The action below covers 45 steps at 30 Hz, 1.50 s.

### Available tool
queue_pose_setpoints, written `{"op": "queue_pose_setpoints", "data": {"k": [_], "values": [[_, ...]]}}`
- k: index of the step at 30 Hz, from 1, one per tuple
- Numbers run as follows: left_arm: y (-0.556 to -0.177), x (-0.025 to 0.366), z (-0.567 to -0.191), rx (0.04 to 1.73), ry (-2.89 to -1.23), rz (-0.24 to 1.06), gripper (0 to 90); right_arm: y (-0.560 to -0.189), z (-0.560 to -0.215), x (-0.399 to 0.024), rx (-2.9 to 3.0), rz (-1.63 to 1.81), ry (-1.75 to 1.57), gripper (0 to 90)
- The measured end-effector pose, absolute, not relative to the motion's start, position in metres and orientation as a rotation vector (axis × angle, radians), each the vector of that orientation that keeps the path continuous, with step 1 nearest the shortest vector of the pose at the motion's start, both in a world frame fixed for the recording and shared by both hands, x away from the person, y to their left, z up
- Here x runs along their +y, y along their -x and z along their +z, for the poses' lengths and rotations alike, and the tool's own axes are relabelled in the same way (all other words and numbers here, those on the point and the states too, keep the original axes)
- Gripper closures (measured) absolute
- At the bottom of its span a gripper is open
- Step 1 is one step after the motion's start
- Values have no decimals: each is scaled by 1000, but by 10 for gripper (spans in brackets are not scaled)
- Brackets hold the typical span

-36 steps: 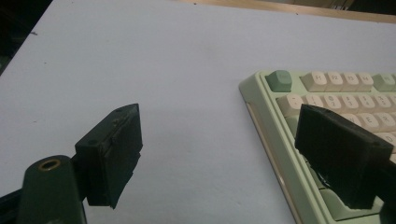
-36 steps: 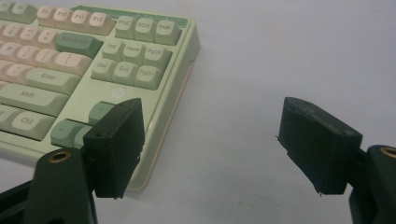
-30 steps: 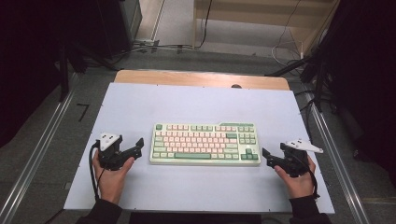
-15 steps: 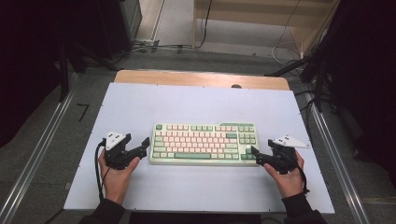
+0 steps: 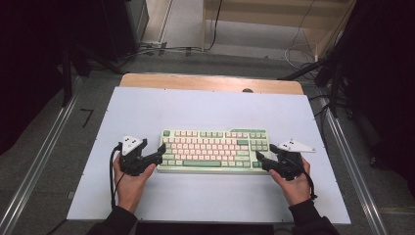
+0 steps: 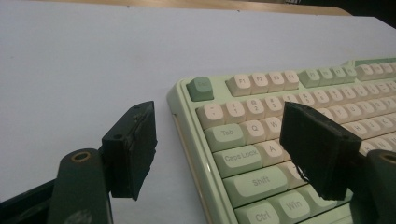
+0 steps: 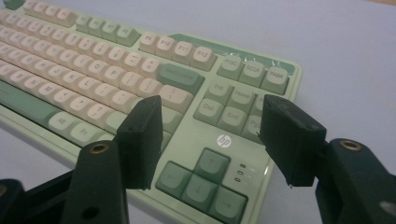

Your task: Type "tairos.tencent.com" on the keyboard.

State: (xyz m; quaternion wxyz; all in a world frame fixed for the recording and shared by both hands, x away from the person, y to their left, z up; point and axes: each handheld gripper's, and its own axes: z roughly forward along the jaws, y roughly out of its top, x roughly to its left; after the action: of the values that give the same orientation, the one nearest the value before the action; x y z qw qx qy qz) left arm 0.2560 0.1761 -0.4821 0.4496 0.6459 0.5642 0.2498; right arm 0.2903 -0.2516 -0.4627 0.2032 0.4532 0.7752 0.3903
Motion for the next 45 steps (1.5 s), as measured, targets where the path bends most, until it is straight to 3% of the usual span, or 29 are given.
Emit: {"op": "queue_pose_setpoints", "data": {"k": [5, 11, 15, 22, 45], "values": [[-259, 170, -479, 1376, -1614, 626, 313, -292, -462, -248, 2175, 1123, -1249, 473], [-262, 168, -479, 1382, -1617, 608, 576, -295, -461, -245, 2213, 1145, -1237, 703], [-263, 168, -478, 1378, -1617, 593, 692, -294, -458, -244, 2209, 1137, -1219, 879], [-263, 166, -476, 1362, -1619, 599, 900, -295, -456, -242, 2248, 1163, -1175, 884], [-273, 148, -476, 1255, -1693, 492, 900, -299, -461, -229, 2296, 1186, -1123, 884]]}}
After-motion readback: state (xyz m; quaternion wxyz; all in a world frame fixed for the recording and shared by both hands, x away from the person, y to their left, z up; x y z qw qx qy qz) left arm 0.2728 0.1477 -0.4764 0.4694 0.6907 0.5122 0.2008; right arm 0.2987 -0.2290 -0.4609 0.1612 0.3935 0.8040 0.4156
